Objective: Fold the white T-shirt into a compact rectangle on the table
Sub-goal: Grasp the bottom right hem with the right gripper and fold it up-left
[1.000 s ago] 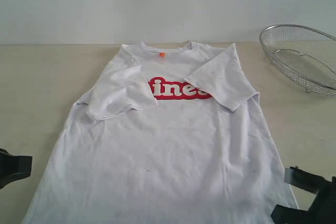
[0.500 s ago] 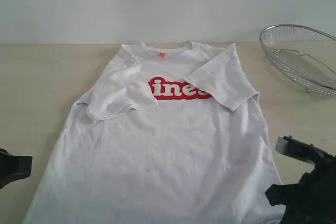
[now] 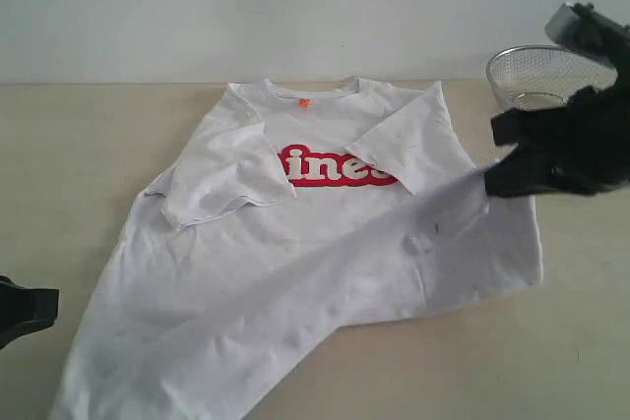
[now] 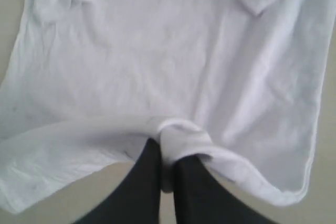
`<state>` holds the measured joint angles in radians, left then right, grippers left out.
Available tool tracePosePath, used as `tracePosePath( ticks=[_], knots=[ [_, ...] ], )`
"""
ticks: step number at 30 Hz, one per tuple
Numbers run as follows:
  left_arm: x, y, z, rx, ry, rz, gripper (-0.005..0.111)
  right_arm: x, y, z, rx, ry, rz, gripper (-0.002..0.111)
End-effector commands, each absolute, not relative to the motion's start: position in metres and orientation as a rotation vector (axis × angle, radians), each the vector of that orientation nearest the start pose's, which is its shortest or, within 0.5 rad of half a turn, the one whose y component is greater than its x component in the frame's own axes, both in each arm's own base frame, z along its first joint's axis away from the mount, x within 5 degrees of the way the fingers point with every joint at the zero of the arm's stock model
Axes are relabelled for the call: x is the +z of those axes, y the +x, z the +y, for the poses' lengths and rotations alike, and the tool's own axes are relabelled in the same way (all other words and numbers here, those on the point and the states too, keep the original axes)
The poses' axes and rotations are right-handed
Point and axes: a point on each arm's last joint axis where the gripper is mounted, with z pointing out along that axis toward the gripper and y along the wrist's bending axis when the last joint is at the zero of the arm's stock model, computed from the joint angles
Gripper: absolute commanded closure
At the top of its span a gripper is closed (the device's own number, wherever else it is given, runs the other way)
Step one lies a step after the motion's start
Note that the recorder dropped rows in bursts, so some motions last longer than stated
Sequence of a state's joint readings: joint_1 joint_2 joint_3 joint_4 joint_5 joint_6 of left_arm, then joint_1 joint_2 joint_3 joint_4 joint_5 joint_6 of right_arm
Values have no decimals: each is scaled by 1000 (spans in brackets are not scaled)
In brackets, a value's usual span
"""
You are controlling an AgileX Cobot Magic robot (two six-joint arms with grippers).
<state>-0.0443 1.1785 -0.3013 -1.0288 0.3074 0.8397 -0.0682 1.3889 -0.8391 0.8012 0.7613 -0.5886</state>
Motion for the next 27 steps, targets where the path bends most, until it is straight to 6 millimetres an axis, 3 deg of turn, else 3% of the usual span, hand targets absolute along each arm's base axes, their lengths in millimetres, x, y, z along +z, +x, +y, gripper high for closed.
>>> tracePosePath(
  ticks=[1, 10, 17, 23, 27],
  knots=[
    [165, 170, -30, -394, -56, 2507, 102, 254, 305, 22, 638, -5, 2500, 108],
    [188, 189, -31, -394, -39, 2421, 102, 248, 407, 14, 612, -15, 2431, 108],
    [205, 209, -32, -399, -31, 2366, 102, 231, 480, 9, 607, -1, 2370, 108],
    [199, 219, -32, -399, -38, 2403, 102, 211, 528, 4, 589, 37, 2333, 108],
    [196, 220, -33, -405, -37, 2415, 102, 196, 548, -3, 526, 105, 2359, 108]
  ],
)
